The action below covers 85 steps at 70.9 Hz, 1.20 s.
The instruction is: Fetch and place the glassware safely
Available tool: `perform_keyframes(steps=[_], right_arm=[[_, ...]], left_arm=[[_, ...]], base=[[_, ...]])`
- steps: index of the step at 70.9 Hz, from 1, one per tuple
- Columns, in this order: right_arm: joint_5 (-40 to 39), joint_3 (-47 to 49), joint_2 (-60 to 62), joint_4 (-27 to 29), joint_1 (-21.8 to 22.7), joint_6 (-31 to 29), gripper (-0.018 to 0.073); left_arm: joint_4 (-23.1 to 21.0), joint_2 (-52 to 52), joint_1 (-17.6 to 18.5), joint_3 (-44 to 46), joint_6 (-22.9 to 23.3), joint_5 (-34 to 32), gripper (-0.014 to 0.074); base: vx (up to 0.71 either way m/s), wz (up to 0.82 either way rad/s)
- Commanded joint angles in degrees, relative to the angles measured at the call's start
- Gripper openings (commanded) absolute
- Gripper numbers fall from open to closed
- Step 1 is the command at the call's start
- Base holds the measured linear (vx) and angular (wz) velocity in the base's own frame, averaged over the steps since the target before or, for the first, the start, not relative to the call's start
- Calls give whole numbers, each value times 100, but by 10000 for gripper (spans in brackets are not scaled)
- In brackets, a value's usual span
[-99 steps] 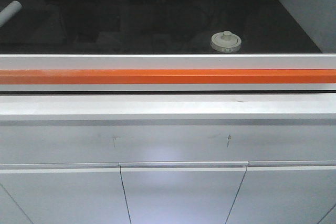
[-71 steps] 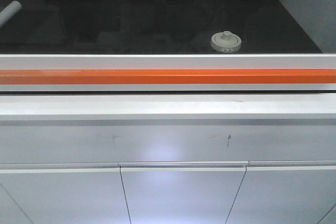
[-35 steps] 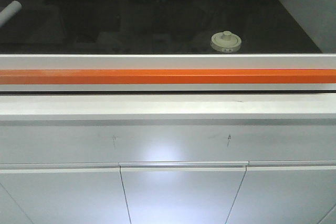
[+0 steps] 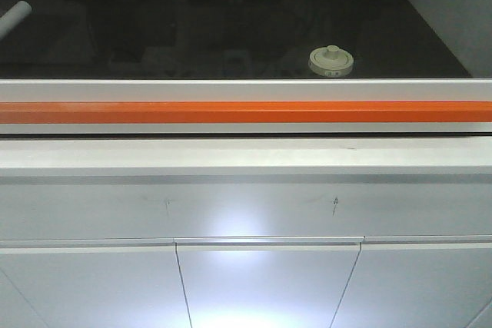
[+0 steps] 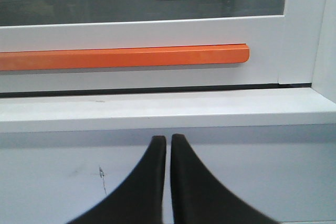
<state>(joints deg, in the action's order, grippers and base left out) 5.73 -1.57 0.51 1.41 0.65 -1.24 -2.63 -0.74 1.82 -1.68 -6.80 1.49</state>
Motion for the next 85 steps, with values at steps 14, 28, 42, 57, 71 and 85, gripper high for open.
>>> perform_keyframes(steps=[14, 28, 42, 57, 71, 85], right_arm=[[-1383, 240, 56, -11, 27, 22, -3], [-1298, 1595, -617, -17, 27, -3, -3], [-1204, 3083, -2100, -62, 27, -402, -3], [-1211, 4008, -3811, 4, 27, -376, -3], [-1384, 4047, -4940, 4, 27, -382, -3], [-1376, 4035, -5566, 138, 27, -207, -3]], left_arm=[[-110, 83, 18, 440, 452, -2353, -7], [-93, 1129, 18, 2029, 458, -1754, -7], [-94, 2716, 18, 3450, 412, -1795, -7], [-93, 4299, 18, 4138, 423, -2042, -7], [-93, 5212, 18, 4156, 499, -2059, -7], [-109, 5669, 18, 4150, 503, -1897, -7]], base=[[0, 0], [0, 0], [0, 0], [0, 0], [0, 0], [0, 0]])
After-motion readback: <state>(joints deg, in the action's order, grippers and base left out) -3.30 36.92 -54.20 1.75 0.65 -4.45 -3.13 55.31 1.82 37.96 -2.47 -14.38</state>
